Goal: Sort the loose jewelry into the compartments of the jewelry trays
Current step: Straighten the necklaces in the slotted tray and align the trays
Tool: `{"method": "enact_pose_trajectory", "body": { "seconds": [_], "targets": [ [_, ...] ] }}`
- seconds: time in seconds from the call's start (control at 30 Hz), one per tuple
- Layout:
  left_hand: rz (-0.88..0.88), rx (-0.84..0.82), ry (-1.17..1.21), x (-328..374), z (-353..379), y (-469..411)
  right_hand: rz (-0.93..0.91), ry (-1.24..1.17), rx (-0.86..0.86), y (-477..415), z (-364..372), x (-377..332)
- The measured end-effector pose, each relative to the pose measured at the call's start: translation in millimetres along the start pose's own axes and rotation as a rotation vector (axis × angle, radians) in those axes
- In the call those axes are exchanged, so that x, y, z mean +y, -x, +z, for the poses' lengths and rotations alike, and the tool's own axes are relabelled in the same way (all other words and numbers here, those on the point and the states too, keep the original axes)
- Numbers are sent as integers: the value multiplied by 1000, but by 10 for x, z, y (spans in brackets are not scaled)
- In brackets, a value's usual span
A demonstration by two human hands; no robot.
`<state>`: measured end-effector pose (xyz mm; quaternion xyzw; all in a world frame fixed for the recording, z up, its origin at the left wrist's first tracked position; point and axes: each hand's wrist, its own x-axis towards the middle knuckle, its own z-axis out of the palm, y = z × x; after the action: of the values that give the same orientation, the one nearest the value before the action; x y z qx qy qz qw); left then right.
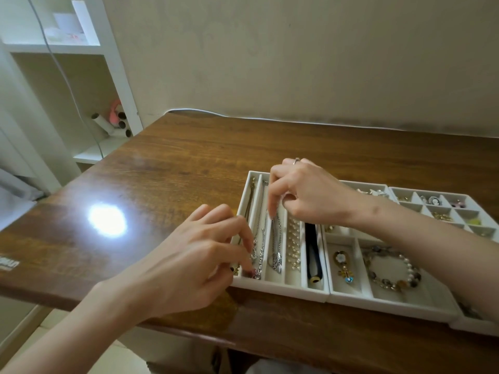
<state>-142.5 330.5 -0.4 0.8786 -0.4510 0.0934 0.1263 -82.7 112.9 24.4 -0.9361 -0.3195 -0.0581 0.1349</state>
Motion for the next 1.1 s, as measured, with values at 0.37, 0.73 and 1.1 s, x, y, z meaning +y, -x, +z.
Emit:
{"method": "enact_pose_trajectory", "body": {
  "seconds": [0.37, 0.73, 1.1],
  "targets": [
    [-11, 27, -121, -44, 61, -81, -52, 32, -149, 303, 17, -85],
    [-108, 232, -20, -273, -58, -44, -48, 33, -179, 333, 47, -126],
    [-97, 231, -6, -234, 23, -33, -85, 44, -198, 308, 50, -147]
  ]
}}
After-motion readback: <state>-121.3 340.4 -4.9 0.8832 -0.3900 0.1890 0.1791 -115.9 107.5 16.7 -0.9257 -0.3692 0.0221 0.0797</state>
